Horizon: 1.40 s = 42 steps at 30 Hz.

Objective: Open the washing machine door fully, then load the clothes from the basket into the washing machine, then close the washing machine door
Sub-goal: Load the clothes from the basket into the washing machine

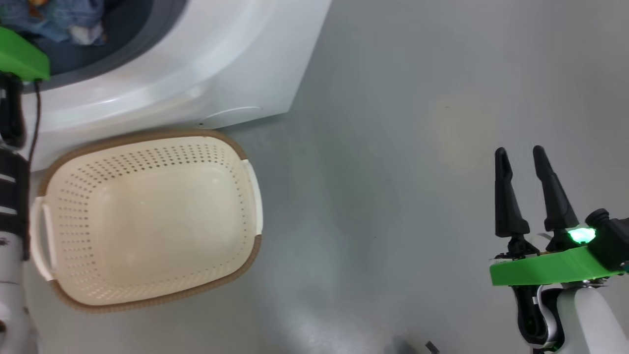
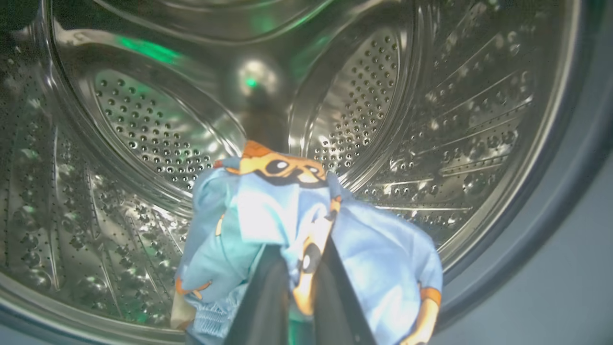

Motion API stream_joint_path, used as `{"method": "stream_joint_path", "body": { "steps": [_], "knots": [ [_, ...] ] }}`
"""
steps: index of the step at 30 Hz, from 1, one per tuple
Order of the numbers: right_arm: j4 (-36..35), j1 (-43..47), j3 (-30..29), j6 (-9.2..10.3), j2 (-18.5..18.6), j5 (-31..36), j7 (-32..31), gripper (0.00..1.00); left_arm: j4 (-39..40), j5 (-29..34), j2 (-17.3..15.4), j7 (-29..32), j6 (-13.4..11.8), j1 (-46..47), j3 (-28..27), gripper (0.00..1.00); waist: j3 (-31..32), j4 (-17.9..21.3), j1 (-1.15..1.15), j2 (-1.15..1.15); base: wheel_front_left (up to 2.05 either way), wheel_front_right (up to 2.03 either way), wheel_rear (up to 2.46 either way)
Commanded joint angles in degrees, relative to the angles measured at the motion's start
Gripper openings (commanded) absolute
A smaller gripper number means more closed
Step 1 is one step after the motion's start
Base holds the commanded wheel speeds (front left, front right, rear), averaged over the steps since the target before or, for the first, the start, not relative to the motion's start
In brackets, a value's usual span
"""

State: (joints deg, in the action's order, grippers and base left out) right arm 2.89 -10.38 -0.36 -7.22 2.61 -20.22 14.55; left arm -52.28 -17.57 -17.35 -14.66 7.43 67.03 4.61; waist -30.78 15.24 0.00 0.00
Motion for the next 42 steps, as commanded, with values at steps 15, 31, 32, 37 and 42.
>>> {"method": "stream_joint_path", "body": {
  "steps": [15,31,32,37,42],
  "knots": [
    [-1.22,-0.67,4.06,-0.26,0.28,-1.38,0.45,1.0,6.74,5.72,-5.7,-0.34,-5.26,2.43,-11.3,0.0,-1.99,5.09,0.0,0.0,0.0,0.0,0.0],
    [-1.49,0.08,4.71,-0.26,0.27,-1.17,0.45,1.0,-13.81,12.01,-6.32,-0.34,-1.25,7.39,-2.83,1.0,-1.16,4.69,0.0,0.0,0.0,0.0,0.0],
    [-1.46,0.08,4.72,-0.26,0.27,-1.16,0.45,1.0,-14.44,11.92,-6.29,-0.34,-1.14,7.65,-2.7,1.0,-1.02,4.61,0.0,0.0,0.0,0.0,0.0],
    [-1.45,-0.28,4.73,-0.26,0.27,-1.1,0.45,1.0,-14.67,10.88,-5.93,-0.34,-0.63,7.66,-2.49,1.0,-0.04,4.06,0.0,0.0,0.0,0.0,0.0],
    [-1.27,-0.14,4.52,-0.26,0.27,-0.7,0.45,1.0,-13.18,9.35,-5.22,-0.34,-0.31,5.58,-2.91,1.0,1.24,3.23,0.0,0.0,0.0,0.0,0.0]
  ]
}}
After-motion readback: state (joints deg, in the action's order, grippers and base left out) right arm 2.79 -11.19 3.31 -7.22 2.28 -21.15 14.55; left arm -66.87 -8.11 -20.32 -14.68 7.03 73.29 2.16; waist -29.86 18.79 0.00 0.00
